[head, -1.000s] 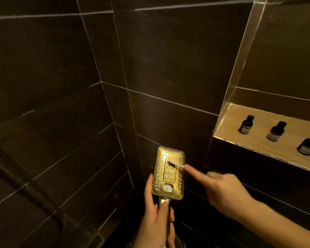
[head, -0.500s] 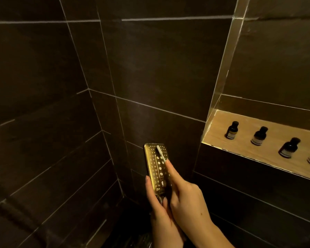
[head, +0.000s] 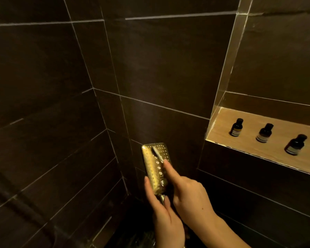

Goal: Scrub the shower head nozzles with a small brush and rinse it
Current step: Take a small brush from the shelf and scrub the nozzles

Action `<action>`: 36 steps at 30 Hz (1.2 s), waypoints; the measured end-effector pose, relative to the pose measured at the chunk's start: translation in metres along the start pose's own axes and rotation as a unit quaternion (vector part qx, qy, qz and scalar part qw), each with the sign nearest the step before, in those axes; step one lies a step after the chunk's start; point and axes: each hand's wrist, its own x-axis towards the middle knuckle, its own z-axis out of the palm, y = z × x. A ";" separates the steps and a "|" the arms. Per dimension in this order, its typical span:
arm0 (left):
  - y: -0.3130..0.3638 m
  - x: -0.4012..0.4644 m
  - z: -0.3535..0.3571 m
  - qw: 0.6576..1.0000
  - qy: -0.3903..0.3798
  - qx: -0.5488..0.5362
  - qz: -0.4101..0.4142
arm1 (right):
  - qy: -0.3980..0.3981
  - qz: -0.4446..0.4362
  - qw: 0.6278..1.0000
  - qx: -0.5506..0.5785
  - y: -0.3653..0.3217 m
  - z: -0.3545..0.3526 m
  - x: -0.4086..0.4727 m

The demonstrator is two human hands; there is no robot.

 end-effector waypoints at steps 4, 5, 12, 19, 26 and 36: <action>-0.006 0.002 -0.012 0.999 -0.026 -0.019 -0.028 | 0.041 -0.005 0.998 -0.045 0.016 -0.001 0.005; -0.004 0.003 -0.015 0.999 -0.019 -0.033 -0.036 | 0.028 -0.018 0.997 -0.074 0.019 -0.001 0.008; 0.006 0.015 -0.053 0.987 -0.012 -0.139 -0.082 | 0.015 0.206 0.977 -0.059 0.112 -0.068 0.024; -0.003 0.019 -0.061 0.983 -0.037 -0.148 -0.102 | 0.034 0.127 0.965 -0.227 0.210 -0.147 0.023; -0.009 0.014 -0.050 0.980 -0.077 -0.143 -0.113 | -0.030 0.089 0.969 -0.230 0.225 -0.147 0.044; -0.016 0.009 -0.054 0.978 -0.082 -0.140 -0.131 | -0.058 0.085 0.970 -0.220 0.225 -0.128 0.064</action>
